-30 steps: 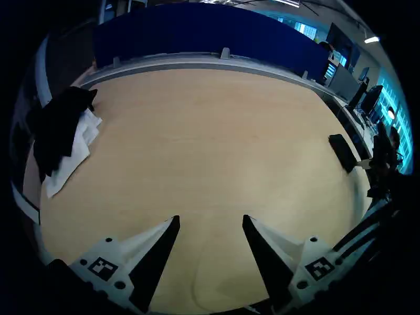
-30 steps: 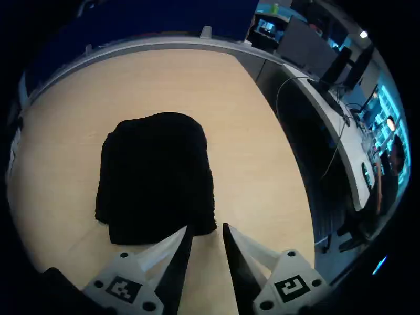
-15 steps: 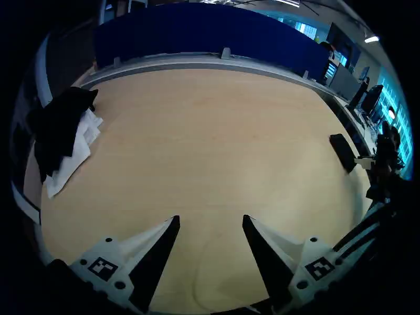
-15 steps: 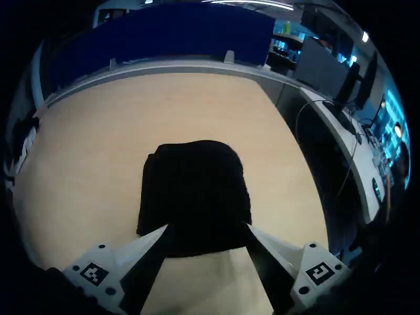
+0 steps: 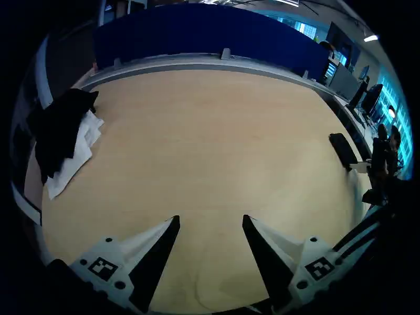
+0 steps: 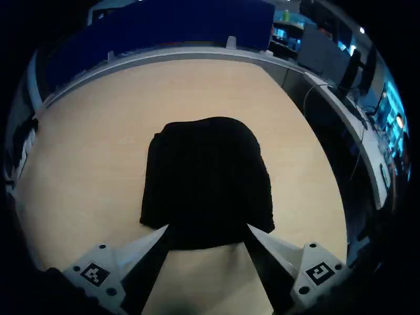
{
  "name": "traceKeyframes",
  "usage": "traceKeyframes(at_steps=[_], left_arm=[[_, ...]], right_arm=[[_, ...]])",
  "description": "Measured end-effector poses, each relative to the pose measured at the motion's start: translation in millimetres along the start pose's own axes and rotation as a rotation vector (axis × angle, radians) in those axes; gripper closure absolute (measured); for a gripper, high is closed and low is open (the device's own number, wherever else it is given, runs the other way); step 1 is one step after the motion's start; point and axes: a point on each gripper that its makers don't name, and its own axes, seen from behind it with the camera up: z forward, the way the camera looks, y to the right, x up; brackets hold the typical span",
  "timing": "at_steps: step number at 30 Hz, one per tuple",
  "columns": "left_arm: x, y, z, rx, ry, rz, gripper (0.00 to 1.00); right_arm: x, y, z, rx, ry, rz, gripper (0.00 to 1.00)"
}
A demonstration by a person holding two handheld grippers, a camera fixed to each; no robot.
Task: Fold towel
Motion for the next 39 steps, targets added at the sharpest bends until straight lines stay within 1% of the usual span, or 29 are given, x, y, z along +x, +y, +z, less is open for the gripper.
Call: traceKeyframes(at_steps=[6,12,15,18,21,24,27,33,36,39], left_arm=[[-1,0.4,-3.5,-0.003,0.003,-0.003,0.12],[-3,0.0,-2.1,-0.004,0.005,-0.006,0.12],[-4,0.3,-1.3,-0.005,0.01,-0.009,0.12],[-3,0.8,-1.1,-0.007,0.016,-0.014,0.12],[-2,0.5,-0.3,-0.008,0.024,-0.021,0.12],[0,-0.8,0.5,-0.007,0.033,-0.027,0.12],[2,-1.3,0.6,-0.008,0.042,-0.032,0.12],[8,-0.6,0.7,-0.014,0.063,-0.036,0.12],[11,1.0,1.7,-0.018,0.07,-0.036,0.12],[15,2.5,2.7,-0.021,0.082,-0.034,0.12]], right_arm=[[4,3,-8.5,-0.012,0.019,-0.011,0.04],[16,4,-22.3,-0.023,0.064,-0.016,0.04],[25,1,-28.3,-0.018,0.09,-0.013,0.01],[38,-6,-35.0,-0.009,0.13,-0.014,0.0],[62,-20,-46.2,0.013,0.21,-0.015,0.0],[94,-36,-64.7,0.028,0.343,-0.007,0.0],[122,-48,-85.8,0.028,0.471,0.014,0.0],[172,-72,-137.6,0.044,0.718,0.038,0.0],[183,-78,-149.5,0.039,0.777,0.05,0.0],[188,-87,-151.2,0.05,0.783,0.052,0.0]])
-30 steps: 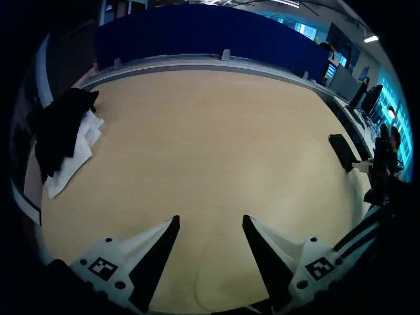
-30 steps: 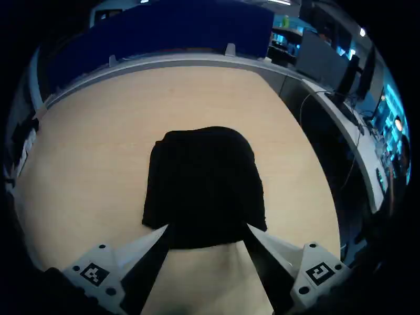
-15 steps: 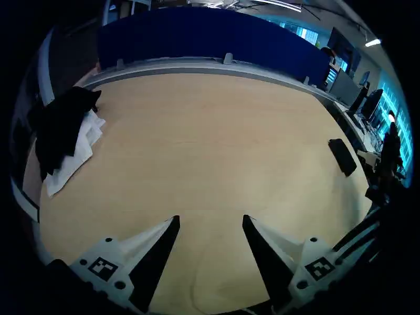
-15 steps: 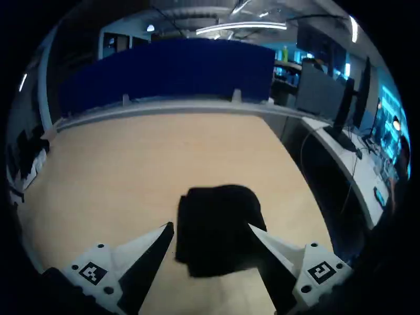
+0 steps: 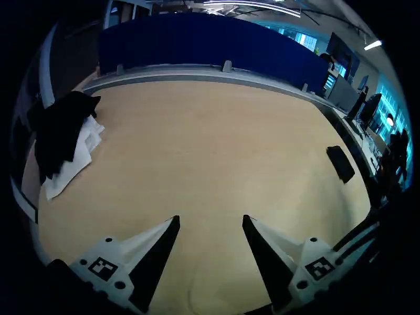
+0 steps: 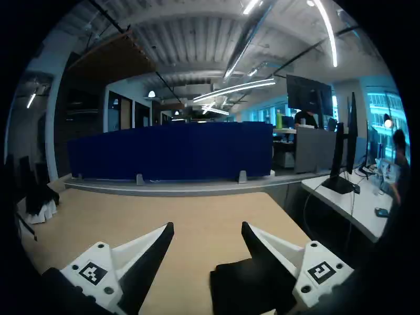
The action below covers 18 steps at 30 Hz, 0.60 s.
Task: Fold towel
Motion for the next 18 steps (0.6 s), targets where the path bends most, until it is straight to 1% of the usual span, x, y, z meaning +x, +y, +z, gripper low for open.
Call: traceKeyframes(at_steps=[3,6,9,12,15,18], left_arm=[[4,0.0,2.1,-0.001,0.016,0.002,0.12],[13,-1.5,4.1,0.001,0.05,-0.003,0.12],[29,-4.0,5.1,0.0,0.113,-0.023,0.12],[53,-8.5,2.4,-0.003,0.209,-0.054,0.12],[82,-13.9,-5.0,-0.006,0.322,-0.082,0.12],[109,-19.4,-13.9,-0.004,0.433,-0.093,0.12]], right_arm=[[5,-5,1.2,-0.002,0.008,-0.007,0.0],[9,-12,0.7,-0.003,0.024,-0.021,0.0],[10,-23,0.6,0.01,0.024,-0.03,0.0],[11,-31,0.0,0.015,0.022,-0.029,0.0],[13,-41,-1.2,0.022,0.026,-0.022,0.0],[13,-50,-1.8,0.033,0.017,-0.014,0.0]])
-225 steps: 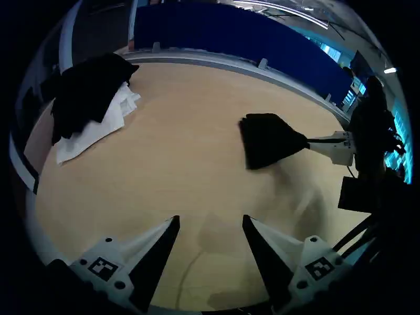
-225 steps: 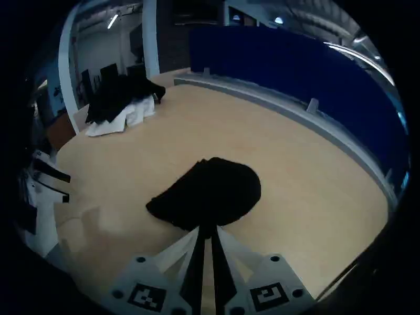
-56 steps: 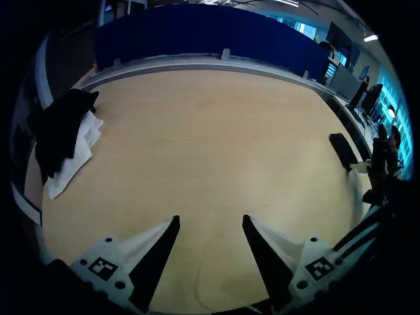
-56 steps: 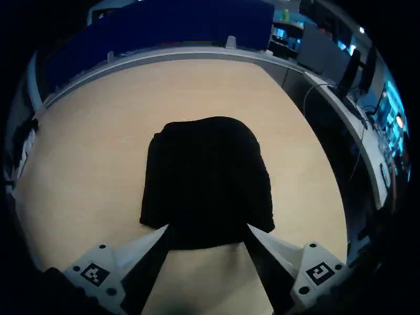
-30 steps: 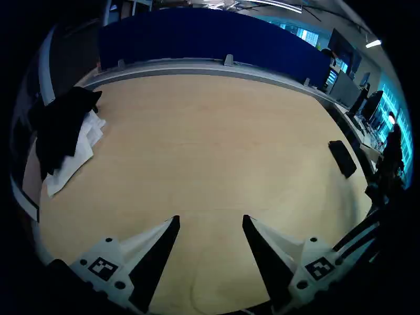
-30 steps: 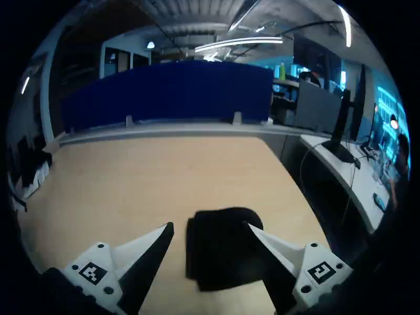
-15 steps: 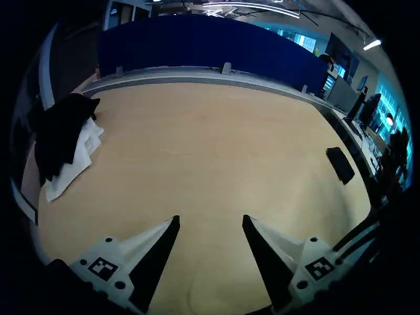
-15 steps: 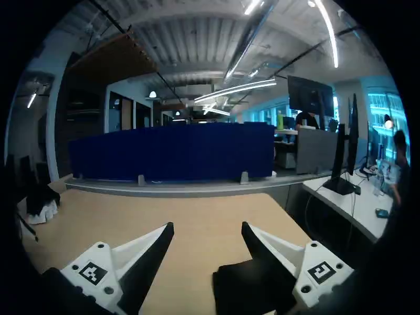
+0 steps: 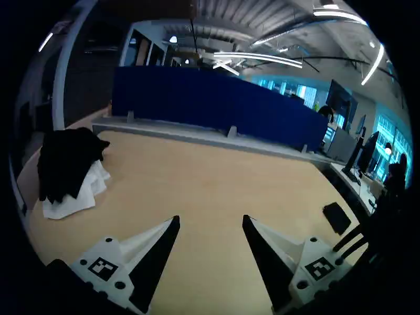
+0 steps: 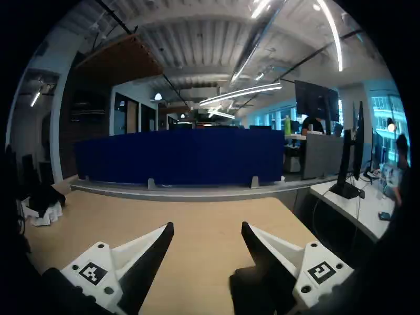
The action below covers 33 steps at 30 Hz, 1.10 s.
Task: Fold towel
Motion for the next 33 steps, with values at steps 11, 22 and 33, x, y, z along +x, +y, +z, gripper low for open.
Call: traceKeyframes(at_steps=[11,22,33], left_arm=[[47,-8.9,7.5,0.041,0.234,0.106,0.12],[50,-5.4,11.1,0.036,0.313,0.171,0.12],[56,-21.1,15.0,0.084,0.391,0.219,0.12]], right_arm=[[-6,-35,-1.0,0.029,-0.05,0.024,0.0],[-2,-62,-0.4,0.054,-0.081,0.028,0.0],[3,-81,2.8,0.053,-0.1,0.053,0.0]])
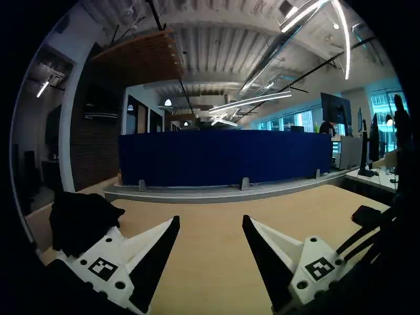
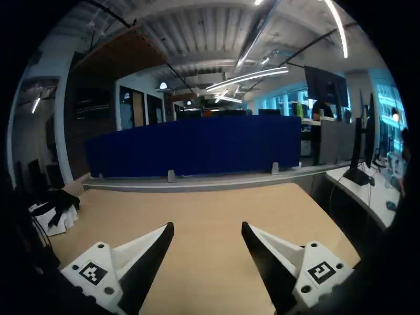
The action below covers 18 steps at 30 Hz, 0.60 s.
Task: Fold towel
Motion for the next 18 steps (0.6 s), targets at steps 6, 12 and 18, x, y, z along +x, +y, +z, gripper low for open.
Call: traceKeyframes(at_steps=[6,12,18], left_arm=[[-11,-5.2,1.2,0.01,0.03,0.01,0.12],[-26,-15.2,-0.9,0.022,0.047,0.016,0.12],[-44,-26.6,0.8,0.026,0.065,0.018,0.12]], right_arm=[[2,1,3.4,-0.029,-0.011,0.022,0.0],[1,6,7.0,-0.064,-0.026,-0.002,0.0],[-3,6,11.1,-0.085,-0.033,-0.022,0.0]])
